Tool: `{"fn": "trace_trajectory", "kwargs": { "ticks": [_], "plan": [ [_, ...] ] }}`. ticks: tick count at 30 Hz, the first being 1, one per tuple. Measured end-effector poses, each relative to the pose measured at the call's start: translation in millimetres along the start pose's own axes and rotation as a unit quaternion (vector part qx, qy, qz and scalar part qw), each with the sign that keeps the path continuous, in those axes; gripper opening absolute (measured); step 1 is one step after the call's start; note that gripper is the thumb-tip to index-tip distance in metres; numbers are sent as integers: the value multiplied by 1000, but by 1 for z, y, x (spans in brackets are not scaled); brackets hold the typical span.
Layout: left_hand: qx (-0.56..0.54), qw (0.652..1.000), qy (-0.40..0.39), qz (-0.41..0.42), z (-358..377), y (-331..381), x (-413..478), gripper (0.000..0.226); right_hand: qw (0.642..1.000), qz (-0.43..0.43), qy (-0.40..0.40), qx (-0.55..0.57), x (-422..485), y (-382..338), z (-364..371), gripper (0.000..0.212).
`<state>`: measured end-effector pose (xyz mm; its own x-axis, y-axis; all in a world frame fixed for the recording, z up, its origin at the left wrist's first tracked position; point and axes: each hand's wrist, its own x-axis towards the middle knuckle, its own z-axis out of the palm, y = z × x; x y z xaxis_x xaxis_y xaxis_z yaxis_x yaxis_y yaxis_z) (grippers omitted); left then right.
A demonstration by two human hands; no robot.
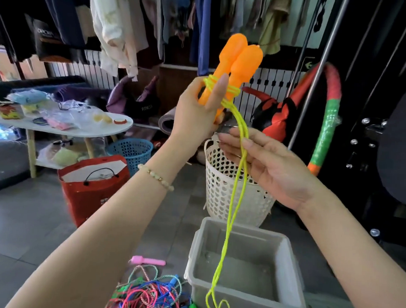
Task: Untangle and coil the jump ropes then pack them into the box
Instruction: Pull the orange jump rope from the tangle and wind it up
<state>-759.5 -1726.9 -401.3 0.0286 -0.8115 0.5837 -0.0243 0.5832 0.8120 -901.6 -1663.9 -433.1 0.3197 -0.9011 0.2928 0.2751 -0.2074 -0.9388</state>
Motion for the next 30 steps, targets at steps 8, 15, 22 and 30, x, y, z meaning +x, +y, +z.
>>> {"fn": "trace_trajectory", "kwargs": {
  "ticks": [8, 15, 22, 30],
  "plan": [
    [168, 983, -47, -51, 4, -57, -11, 38, 826, -11, 173, -536, -6, 30, -17, 17],
    [235, 943, -161, -173, -6, -142, -83, 39, 636, -15, 61, -769, -38, 100, -32, 15],
    [249, 885, -359, -161, -18, -151, -132, 41, 813, 30, -41, -580, -51, 117, -50, 10],
    [294, 832, -455, -117, -26, -150, -144, 56, 892, 106, -72, -433, -45, 131, -54, 20]
  ]
}}
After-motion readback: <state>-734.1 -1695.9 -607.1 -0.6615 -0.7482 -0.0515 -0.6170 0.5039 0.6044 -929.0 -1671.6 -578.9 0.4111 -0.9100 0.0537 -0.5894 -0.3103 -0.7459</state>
